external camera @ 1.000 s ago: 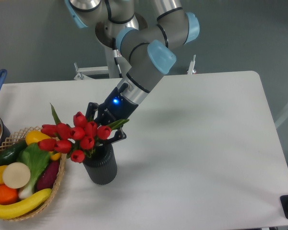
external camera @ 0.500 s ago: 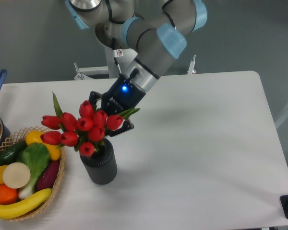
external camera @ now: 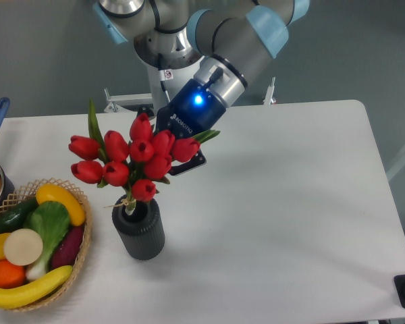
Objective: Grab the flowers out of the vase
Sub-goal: 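Lift the gripped tulip bunch up out of the black vase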
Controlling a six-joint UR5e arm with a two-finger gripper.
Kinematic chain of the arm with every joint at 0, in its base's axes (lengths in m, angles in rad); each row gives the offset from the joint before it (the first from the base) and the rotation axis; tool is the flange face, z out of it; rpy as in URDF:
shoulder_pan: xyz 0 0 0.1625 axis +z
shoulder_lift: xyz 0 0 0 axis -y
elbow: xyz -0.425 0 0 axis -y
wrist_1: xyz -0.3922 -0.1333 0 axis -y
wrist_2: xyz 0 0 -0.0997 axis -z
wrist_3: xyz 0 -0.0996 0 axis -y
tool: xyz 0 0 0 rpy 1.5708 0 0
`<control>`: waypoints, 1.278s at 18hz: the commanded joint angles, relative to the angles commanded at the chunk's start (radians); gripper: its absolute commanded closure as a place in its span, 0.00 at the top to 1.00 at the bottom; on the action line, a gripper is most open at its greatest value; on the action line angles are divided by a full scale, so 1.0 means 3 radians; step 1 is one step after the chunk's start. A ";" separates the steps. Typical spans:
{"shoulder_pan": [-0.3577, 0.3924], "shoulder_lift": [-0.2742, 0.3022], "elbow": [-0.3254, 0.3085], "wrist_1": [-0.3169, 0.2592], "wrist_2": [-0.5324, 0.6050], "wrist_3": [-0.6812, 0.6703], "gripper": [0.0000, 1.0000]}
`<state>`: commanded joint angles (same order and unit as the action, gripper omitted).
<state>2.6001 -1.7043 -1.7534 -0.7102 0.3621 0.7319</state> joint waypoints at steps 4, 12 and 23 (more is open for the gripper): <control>0.0061 -0.0005 0.0143 0.0000 -0.0010 -0.0149 0.38; 0.0205 -0.0025 0.0343 0.0000 -0.0016 -0.0246 0.38; 0.0199 -0.0082 0.0435 0.0000 -0.0005 -0.0241 0.38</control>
<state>2.6599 -1.7288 -1.6230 -0.7102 0.3605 0.6596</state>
